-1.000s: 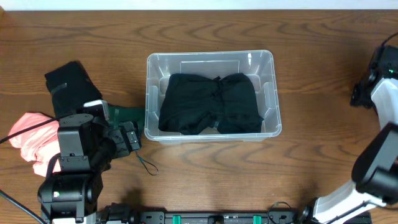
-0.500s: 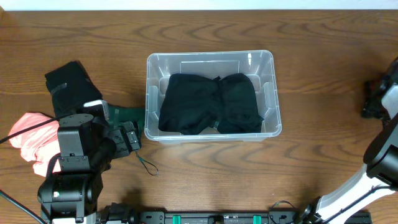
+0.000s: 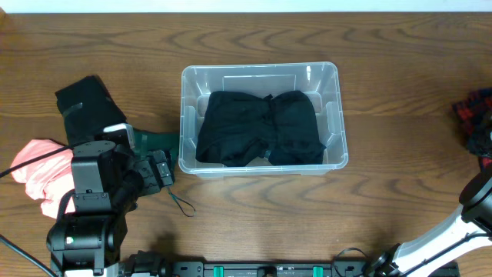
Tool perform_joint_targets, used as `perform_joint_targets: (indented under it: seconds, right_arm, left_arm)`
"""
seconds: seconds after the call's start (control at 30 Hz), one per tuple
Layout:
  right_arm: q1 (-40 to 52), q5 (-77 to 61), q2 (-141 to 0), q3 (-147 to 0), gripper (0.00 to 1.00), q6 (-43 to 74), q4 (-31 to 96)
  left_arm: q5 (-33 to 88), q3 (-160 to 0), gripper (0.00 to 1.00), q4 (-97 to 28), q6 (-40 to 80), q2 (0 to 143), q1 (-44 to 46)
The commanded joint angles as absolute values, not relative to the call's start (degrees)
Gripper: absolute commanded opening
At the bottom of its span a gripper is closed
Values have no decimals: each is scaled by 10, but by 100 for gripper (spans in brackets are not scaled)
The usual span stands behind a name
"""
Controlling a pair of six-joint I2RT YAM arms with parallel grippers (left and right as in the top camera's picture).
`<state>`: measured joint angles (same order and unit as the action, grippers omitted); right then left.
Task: Pack container
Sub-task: 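Move the right gripper to the plaid shirt and grasp it, then lay the plaid shirt into the bin over the black garments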
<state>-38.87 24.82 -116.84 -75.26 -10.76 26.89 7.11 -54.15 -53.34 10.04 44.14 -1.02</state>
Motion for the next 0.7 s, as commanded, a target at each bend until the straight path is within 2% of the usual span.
perform_joint_targets:
  seconds: [0.0, 0.1, 0.33, 0.53, 0.67]
  right_arm:
    - [-388, 224, -1176, -752, 31, -97, 281]
    - [-370, 203, -1159, -752, 25, -97, 294]
    - [-281, 162, -1032, -753, 20, -97, 299]
    - [-145, 117, -866, -754, 18, -98, 298]
    - [-11, 117, -775, -754, 17, -100, 299]
  left_arm:
    - [72, -551, 98, -533, 89, 441, -9]
    - [72, -551, 98, -533, 89, 441, -9]
    - [72, -551, 98, -534, 89, 441, -9]
    - [72, -551, 98, -533, 89, 441, -9]
    - [72, -551, 98, -533, 89, 441, -9]
